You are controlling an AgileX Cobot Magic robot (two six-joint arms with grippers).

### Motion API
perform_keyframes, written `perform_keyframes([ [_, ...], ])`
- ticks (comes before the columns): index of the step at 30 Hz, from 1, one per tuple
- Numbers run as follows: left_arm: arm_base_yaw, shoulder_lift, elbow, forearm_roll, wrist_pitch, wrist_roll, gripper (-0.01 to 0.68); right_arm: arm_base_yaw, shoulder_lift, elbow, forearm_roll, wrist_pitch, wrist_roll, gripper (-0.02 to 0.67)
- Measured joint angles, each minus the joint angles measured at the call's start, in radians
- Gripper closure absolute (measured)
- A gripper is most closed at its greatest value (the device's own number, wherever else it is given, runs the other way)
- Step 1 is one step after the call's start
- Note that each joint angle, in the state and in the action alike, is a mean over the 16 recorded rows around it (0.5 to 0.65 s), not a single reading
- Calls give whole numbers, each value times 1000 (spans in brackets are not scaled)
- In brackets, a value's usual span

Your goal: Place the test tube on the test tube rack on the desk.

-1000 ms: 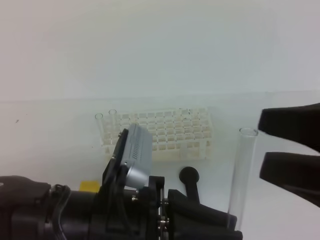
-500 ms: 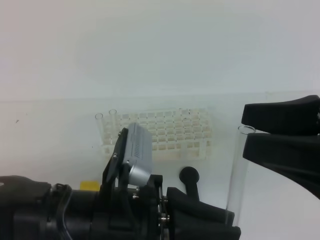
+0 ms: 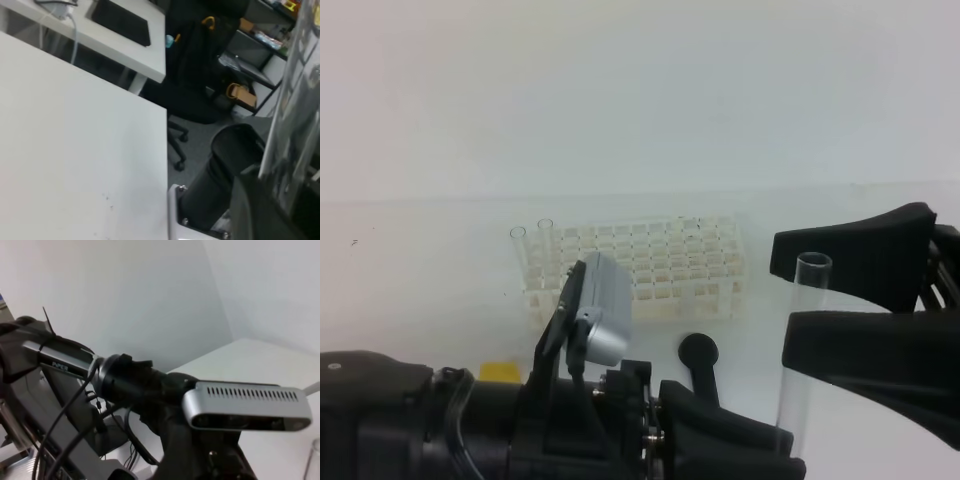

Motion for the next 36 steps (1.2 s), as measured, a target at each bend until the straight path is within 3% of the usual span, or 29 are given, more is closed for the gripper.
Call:
perform_keyframes([
  [4, 0, 0, 0, 0, 13, -13, 673, 6, 0, -1, -9, 0, -2, 52],
  [16, 0, 0, 0, 0, 47, -42, 673, 6, 3, -1, -33, 8, 2, 445],
  [19, 0, 0, 0, 0, 58, -42, 673, 6, 4, -1, -35, 8, 5, 512],
  [27, 0, 0, 0, 0, 48, -46, 634, 6, 4, -1, -33, 2, 11, 526],
  [30, 0, 0, 0, 0, 24, -68, 556, 6, 5, -1, -34, 6, 6, 526],
  [36, 0, 0, 0, 0, -29, -155, 333, 6, 6, -1, -40, 13, -13, 526],
])
